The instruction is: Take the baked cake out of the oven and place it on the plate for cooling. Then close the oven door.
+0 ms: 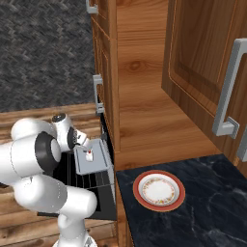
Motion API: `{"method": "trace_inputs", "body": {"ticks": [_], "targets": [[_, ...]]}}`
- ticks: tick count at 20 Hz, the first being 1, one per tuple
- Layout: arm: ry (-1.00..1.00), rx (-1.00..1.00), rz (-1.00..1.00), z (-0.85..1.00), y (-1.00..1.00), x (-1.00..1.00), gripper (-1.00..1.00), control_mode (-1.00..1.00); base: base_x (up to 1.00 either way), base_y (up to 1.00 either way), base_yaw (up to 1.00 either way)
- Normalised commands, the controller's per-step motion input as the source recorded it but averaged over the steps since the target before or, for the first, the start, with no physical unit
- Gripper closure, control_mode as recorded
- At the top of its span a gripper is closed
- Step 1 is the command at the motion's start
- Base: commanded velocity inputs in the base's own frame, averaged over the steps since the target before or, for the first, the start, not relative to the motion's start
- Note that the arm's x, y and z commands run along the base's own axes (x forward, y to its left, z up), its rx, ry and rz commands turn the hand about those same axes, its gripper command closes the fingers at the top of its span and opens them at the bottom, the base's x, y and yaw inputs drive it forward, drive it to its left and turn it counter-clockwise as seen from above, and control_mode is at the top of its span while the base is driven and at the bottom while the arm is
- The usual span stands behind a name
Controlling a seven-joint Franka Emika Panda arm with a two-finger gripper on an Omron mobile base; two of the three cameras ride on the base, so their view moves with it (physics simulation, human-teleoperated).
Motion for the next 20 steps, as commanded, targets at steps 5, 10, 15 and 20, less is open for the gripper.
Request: {"method": "trace_inputs", "body": {"ticks": [5, 10, 15, 20], "targets": [[-0.04, 0.00, 0.00, -0.14, 0.00, 0.17, -1.00, -1.00, 0.00, 0.00, 0.00], [0.00, 0.00, 0.00, -0.03, 0.00, 0.22, -1.00, -1.00, 0.00, 0.00, 0.00], [0.00, 0.00, 0.00, -0.04, 0.01, 0.23, -1.00, -1.00, 0.00, 0.00, 0.00], [0.00, 0.00, 0.00, -0.12, 0.09, 0.23, -1.00, -1.00, 0.00, 0.00, 0.00]]}}
